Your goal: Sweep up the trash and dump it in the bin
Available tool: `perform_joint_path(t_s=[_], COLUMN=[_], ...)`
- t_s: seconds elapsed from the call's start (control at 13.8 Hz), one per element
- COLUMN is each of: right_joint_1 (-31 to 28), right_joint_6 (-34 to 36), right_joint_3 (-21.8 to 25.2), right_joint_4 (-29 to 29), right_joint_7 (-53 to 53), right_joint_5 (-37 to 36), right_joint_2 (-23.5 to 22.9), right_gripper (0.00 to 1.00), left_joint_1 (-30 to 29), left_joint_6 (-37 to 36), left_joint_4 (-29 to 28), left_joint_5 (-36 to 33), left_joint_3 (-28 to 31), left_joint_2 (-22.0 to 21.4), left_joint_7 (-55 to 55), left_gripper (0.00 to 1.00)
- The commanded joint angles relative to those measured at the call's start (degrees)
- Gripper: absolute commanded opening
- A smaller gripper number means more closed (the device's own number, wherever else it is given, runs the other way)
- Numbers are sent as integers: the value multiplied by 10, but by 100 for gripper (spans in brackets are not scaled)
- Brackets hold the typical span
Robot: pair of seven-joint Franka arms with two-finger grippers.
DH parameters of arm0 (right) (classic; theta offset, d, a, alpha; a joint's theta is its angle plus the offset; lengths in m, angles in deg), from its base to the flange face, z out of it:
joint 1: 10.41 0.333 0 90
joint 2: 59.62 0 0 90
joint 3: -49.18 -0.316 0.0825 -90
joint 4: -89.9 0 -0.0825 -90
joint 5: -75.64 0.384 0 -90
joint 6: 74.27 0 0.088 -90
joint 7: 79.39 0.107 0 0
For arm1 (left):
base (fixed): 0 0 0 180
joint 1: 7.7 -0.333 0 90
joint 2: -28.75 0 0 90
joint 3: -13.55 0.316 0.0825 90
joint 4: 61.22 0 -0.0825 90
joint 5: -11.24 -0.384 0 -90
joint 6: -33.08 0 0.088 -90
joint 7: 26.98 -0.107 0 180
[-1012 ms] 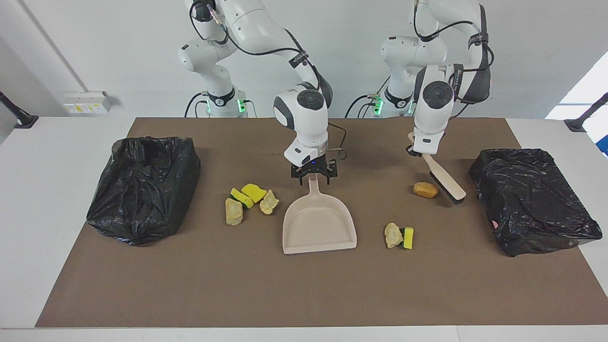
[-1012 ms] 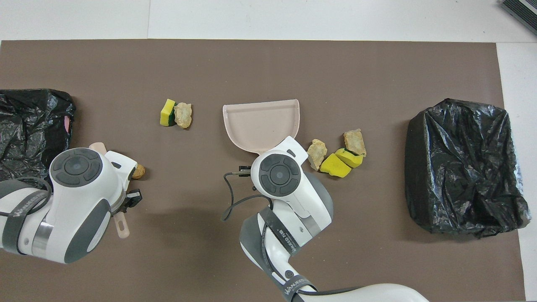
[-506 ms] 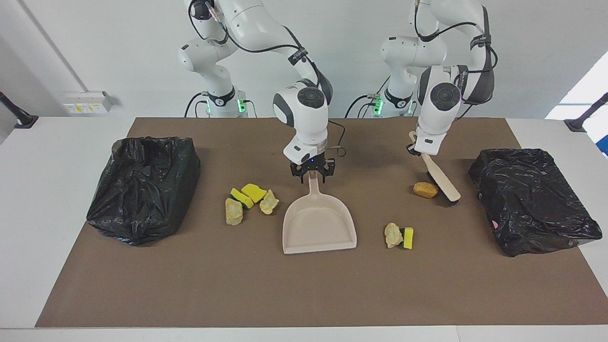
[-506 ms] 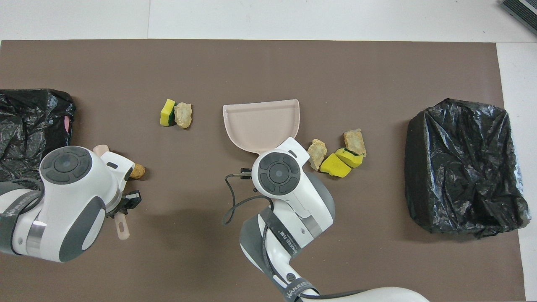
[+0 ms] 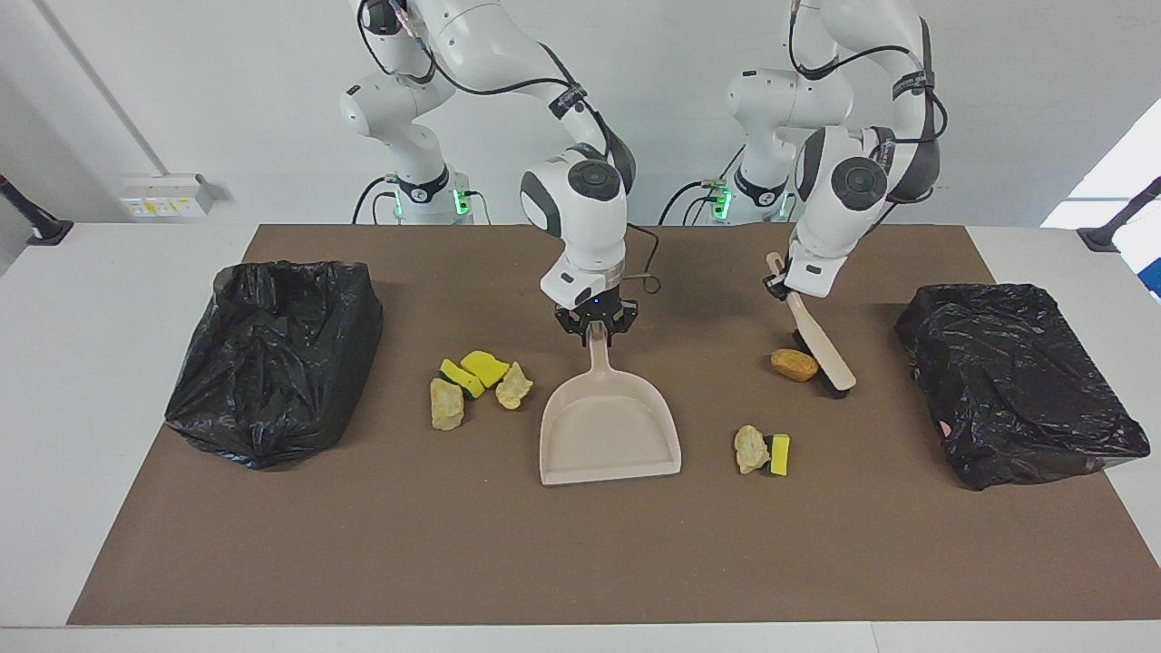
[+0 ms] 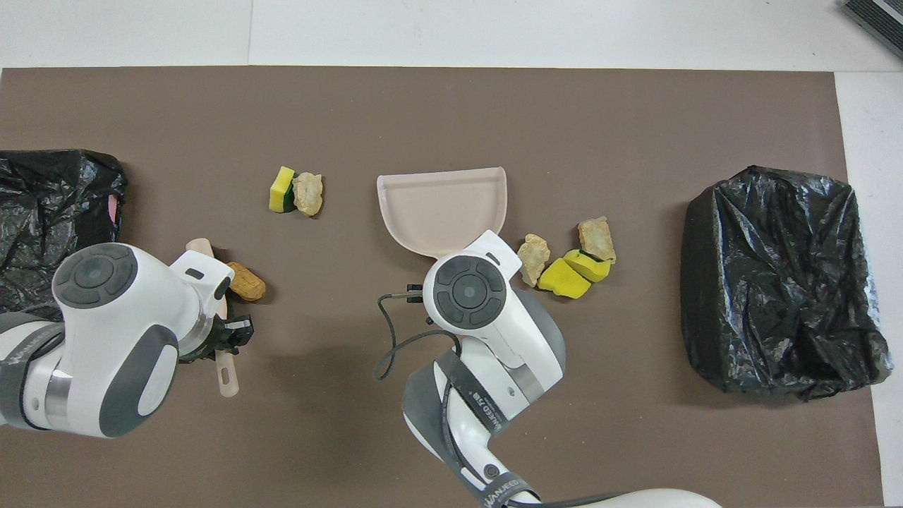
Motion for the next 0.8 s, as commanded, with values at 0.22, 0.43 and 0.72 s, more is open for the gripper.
perform_joint_path(t_s=[0.22, 0.43, 0.72], right_joint_1=[-24, -50, -75], right_joint_6=[100, 159, 162], right_joint_3=[3, 3, 4], right_joint_4=[17, 17, 15], right_joint_7=[-172, -317, -538], right_joint_5=[-6, -6, -7], right_joint_2=[48, 78, 78], right_gripper=[0, 0, 0], left_joint_1=[-13, -12, -8], left_joint_6=[43, 51, 69], left_joint_4=[44, 85, 116], left_joint_5=[17, 17, 17], left_joint_3=[-3, -4, -5], left_joint_2=[52, 89, 114], left_joint_7=[-18, -18, -38], left_gripper=[0, 0, 0])
